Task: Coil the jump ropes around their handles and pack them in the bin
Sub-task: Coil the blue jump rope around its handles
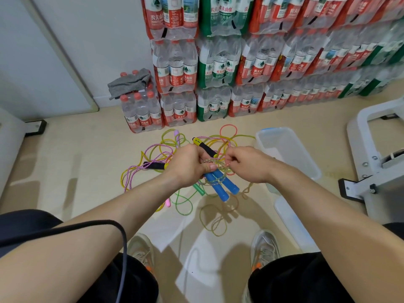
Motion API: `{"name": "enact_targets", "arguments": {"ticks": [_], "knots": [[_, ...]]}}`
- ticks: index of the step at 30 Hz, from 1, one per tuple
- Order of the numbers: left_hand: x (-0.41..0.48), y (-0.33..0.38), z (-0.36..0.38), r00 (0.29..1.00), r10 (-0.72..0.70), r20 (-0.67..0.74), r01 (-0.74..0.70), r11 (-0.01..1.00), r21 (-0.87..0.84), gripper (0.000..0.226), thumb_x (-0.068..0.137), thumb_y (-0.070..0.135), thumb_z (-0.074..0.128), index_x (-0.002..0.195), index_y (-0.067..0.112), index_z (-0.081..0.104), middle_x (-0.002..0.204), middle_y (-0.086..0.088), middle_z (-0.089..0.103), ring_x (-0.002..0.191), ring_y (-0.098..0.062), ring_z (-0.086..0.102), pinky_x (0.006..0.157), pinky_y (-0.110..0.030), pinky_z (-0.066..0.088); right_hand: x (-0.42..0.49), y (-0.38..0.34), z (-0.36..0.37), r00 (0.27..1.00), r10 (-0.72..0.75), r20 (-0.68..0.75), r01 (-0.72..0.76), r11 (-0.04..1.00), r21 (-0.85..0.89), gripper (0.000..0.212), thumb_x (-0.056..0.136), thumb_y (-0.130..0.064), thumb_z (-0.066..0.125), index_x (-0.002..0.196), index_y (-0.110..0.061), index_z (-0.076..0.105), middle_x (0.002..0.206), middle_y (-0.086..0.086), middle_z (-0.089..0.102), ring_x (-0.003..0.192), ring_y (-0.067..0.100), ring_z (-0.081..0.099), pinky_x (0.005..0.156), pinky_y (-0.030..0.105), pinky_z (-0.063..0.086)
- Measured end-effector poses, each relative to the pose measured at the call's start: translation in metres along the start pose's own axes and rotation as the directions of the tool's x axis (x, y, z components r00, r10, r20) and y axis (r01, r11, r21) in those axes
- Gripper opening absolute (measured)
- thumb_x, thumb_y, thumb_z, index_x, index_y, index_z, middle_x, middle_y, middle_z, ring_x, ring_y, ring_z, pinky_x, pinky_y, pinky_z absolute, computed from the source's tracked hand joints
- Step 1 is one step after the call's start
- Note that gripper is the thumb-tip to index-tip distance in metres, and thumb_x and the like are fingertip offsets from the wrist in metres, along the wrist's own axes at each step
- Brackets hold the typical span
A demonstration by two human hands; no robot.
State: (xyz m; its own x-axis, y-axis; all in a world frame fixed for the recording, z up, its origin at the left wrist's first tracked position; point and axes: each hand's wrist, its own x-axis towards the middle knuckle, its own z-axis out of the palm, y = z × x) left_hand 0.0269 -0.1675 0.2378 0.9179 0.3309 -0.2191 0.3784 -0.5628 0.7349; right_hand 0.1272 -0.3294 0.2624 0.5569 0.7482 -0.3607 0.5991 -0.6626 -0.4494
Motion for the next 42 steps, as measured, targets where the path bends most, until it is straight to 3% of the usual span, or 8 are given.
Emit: {"name": "enact_targets", "arguments": {"ticks": [5, 11, 16, 20, 25, 28, 37, 42], "knots": [[0.0, -0.002, -0.003, 1.0, -0.03, 0.002, 0.03, 0.999, -0.032, 0.02, 0.086, 0.023, 0.079, 0.071, 0.02, 0.065, 0.071, -0.009, 0.072, 0.066, -0.026, 0.072, 0.071, -0.046, 0.061, 0.002, 0.004, -0.003, 1.0, 0.0, 0.004, -0.001, 0.984, 0.177, 0.005, 0.083, -0.029, 0.057, 0.081, -0.025, 0.06, 0.077, -0.001, 0.06, 0.076, 0.021, 0.054, 0.069, 0.039, 0.044], [0.001, 0.0, -0.012, 0.998, -0.057, 0.02, 0.059, 0.994, -0.097, 0.013, 0.086, 0.019, 0.079, 0.081, 0.01, 0.071, 0.076, -0.017, 0.072, 0.065, -0.028, 0.071, 0.071, -0.046, 0.061, 0.007, 0.002, 0.001, 0.991, -0.063, -0.116, 0.067, 0.997, 0.034, 0.022, 0.071, -0.027, 0.075, 0.072, -0.038, 0.056, 0.063, -0.009, 0.05, 0.061, 0.007, 0.047, 0.059, 0.035, 0.042], [0.001, -0.001, -0.005, 0.999, -0.03, -0.013, 0.03, 1.0, -0.005, 0.02, 0.085, 0.023, 0.08, 0.072, 0.022, 0.065, 0.074, -0.008, 0.072, 0.071, -0.026, 0.071, 0.072, -0.044, 0.06, 0.008, 0.006, 0.003, 0.993, -0.001, -0.116, 0.003, 1.0, 0.015, 0.022, 0.074, -0.048, 0.071, 0.094, -0.039, 0.071, 0.079, -0.013, 0.061, 0.079, 0.014, 0.058, 0.072, 0.037, 0.053], [-0.002, -0.001, 0.003, 0.997, 0.02, -0.072, -0.011, 0.993, 0.115, 0.016, 0.085, 0.028, 0.079, 0.08, 0.02, 0.066, 0.076, 0.0, 0.069, 0.078, -0.021, 0.066, 0.072, -0.038, 0.054, 0.006, 0.0, 0.007, 0.984, -0.02, -0.178, -0.017, 0.98, -0.2, 0.029, 0.082, -0.065, 0.063, 0.096, -0.041, 0.071, 0.085, -0.011, 0.067, 0.083, 0.013, 0.057, 0.06, 0.03, 0.04], [-0.005, -0.002, 0.008, 0.998, 0.015, -0.068, -0.006, 0.992, 0.125, 0.018, 0.085, 0.028, 0.079, 0.081, 0.018, 0.064, 0.073, 0.002, 0.062, 0.075, -0.019, 0.057, 0.065, -0.032, 0.041, 0.009, 0.001, 0.013, 0.982, -0.075, -0.173, 0.073, 0.997, -0.018, 0.015, 0.078, -0.032, 0.071, 0.067, -0.027, 0.061, 0.06, -0.005, 0.051, 0.067, 0.018, 0.049, 0.057, 0.032, 0.037], [-0.008, -0.003, 0.011, 0.998, -0.003, -0.06, 0.01, 0.994, 0.111, 0.021, 0.086, 0.027, 0.078, 0.079, 0.01, 0.068, 0.073, -0.004, 0.067, 0.075, -0.024, 0.062, 0.067, -0.035, 0.047, 0.008, -0.001, 0.014, 0.987, -0.067, -0.148, 0.072, 0.997, 0.028, 0.016, 0.072, -0.022, 0.072, 0.066, -0.025, 0.058, 0.063, -0.005, 0.052, 0.063, 0.015, 0.049, 0.058, 0.033, 0.042], [-0.001, -0.002, 0.004, 0.999, -0.031, 0.021, 0.033, 0.991, -0.129, 0.011, 0.089, 0.017, 0.075, 0.089, 0.011, 0.066, 0.077, -0.008, 0.07, 0.069, -0.027, 0.072, 0.071, -0.043, 0.062, 0.008, 0.009, 0.007, 0.985, -0.071, -0.157, 0.083, 0.994, 0.071, 0.043, 0.079, -0.043, 0.076, 0.056, -0.022, 0.046, 0.056, -0.006, 0.042, 0.056, 0.015, 0.039, 0.055, 0.036, 0.034], [0.0, -0.005, 0.001, 0.996, -0.066, 0.052, 0.078, 0.955, -0.288, 0.015, 0.091, 0.007, 0.071, 0.1, -0.003, 0.065, 0.079, -0.009, 0.059, 0.068, -0.021, 0.063, 0.065, -0.031, 0.062, 0.009, 0.008, 0.012, 0.993, -0.093, -0.079, 0.113, 0.948, 0.299, 0.025, 0.086, -0.032, 0.071, 0.067, -0.02, 0.061, 0.062, -0.01, 0.049, 0.06, 0.01, 0.045, 0.062, 0.035, 0.039]]}}
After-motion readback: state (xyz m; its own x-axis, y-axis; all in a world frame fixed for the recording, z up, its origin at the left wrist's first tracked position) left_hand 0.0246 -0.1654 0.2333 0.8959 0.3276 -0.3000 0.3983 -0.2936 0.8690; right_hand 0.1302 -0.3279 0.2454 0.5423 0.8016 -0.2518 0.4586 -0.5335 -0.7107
